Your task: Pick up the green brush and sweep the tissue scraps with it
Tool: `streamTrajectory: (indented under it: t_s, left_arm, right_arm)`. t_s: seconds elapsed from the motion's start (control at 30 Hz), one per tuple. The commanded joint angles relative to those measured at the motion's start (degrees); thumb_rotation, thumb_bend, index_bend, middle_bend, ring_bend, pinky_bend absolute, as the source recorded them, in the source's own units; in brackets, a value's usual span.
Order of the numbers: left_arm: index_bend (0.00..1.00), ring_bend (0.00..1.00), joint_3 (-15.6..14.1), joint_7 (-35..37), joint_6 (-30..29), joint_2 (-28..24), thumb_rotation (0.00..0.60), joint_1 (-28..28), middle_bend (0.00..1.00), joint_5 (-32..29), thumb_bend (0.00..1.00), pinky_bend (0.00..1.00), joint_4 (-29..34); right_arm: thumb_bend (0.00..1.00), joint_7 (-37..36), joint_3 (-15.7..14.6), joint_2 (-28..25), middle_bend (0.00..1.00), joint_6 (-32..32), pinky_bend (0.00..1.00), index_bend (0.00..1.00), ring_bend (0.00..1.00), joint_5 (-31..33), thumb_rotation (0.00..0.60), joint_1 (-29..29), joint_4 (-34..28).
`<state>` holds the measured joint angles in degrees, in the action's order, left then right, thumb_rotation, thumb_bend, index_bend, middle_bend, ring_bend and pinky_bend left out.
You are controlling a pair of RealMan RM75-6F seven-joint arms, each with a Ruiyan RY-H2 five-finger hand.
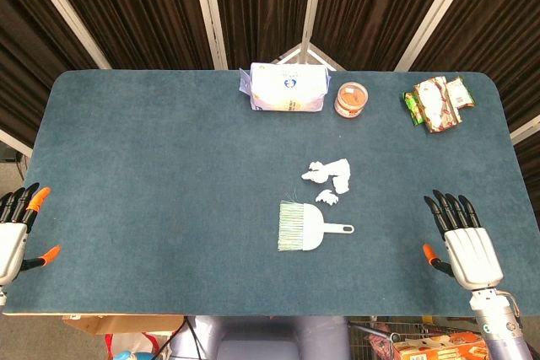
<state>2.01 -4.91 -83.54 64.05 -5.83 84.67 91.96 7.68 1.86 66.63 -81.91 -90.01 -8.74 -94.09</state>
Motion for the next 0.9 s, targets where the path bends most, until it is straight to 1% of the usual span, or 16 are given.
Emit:
streamTrajectory:
  t_s: [0.03, 0.47, 0.5, 0.53, 0.57, 0.6, 0.63, 0.67, 0.7, 0.8, 0.83, 0.9]
  left_arm:
    - [0.0, 0.0, 0.02, -0.01, -0.03, 0.0, 0.6, -0.01, 0.0, 0.03, 0.0, 0.0, -0.01]
    - [0.0, 0.0, 0.06, -0.2, -0.39, 0.09, 0.6, 0.11, 0.0, 0.14, 0.0, 0.0, -0.15]
    - [0.0, 0.0, 0.09, -0.31, -0.38, 0.14, 0.6, 0.08, 0.0, 0.11, 0.0, 0.0, -0.24]
    - [0.0, 0.0, 0.1, -0.33, -0.29, 0.22, 0.6, 0.06, 0.0, 0.03, 0.0, 0.0, -0.23]
    - [0.0, 0.0, 0.08, -0.33, -0.2, 0.24, 0.6, 0.04, 0.0, 0.0, 0.0, 0.0, -0.19]
    - [0.0, 0.0, 0.07, -0.4, -0.17, 0.26, 0.6, 0.02, 0.0, 0.01, 0.0, 0.0, -0.21]
    - [0.0, 0.0, 0.05, -0.51, -0.15, 0.28, 0.6, 0.0, 0.0, 0.05, 0.0, 0.0, -0.26]
    - [0.0, 0.0, 0.03, -0.55, -0.13, 0.29, 0.6, 0.0, 0.0, 0.06, 0.0, 0.0, -0.24]
    - [0.0, 0.0, 0.01, -0.56, -0.12, 0.3, 0.6, 0.01, 0.0, 0.06, 0.0, 0.0, -0.21]
    - [0.0, 0.0, 0.1, -0.59, -0.4, 0.34, 0.6, 0.05, 0.0, 0.16, 0.0, 0.0, -0.2]
    - [0.0, 0.0, 0.11, -0.57, -0.45, 0.35, 0.6, 0.06, 0.0, 0.19, 0.0, 0.0, -0.17]
    - [0.0, 0.0, 0.09, -0.64, -0.48, 0.38, 0.6, 0.06, 0.0, 0.25, 0.0, 0.0, -0.22]
  right_arm:
    - [0.35, 0.0, 0.02, -0.02, 0.0, -0.03, 0.0, 0.0, 0.0, 0.0, 0.6, 0.01, -0.05]
    - [0.35, -0.37, 0.08, 0.04, 0.0, 0.76, 0.0, 0.0, 0.0, -0.28, 0.6, -0.6, -0.85]
    - [0.35, -0.15, 0.16, 0.12, 0.0, 0.99, 0.01, 0.0, 0.01, -0.37, 0.6, -0.83, -0.88]
    - [0.35, 0.3, 0.31, 0.27, 0.02, 1.36, 0.04, 0.0, 0.05, -0.4, 0.6, -1.17, -0.86]
    - [0.35, 0.54, 0.43, 0.4, 0.09, 1.76, 0.13, 0.0, 0.13, -0.32, 0.6, -1.47, -0.93]
    - [0.35, 0.65, 0.68, 0.65, 0.21, 2.41, 0.28, 0.0, 0.28, -0.04, 0.6, -1.93, -1.01]
    - [0.35, 0.72, 0.95, 0.89, 0.29, 2.89, 0.37, 0.0, 0.36, 0.18, 0.6, -2.33, -1.14]
    - [0.35, 0.7, 1.28, 1.16, 0.43, 3.44, 0.53, 0.0, 0.52, 0.46, 0.6, -2.8, -1.29]
    - [0.35, 0.29, 1.65, 1.49, 0.54, 4.32, 0.65, 0.0, 0.63, 0.88, 0.6, -3.43, -1.52]
    - [0.35, -1.13, 2.94, 2.39, 0.75, 7.67, 0.81, 0.0, 0.82, 2.92, 0.6, -5.56, -2.25]
    - [0.35, -1.39, 3.39, 2.71, 0.79, 8.84, 0.84, 0.01, 0.86, 3.49, 0.6, -6.39, -2.4]
    - [0.35, -1.21, 4.2, 3.42, 0.89, 10.52, 0.91, 0.08, 0.95, 4.0, 0.6, -7.87, -2.24]
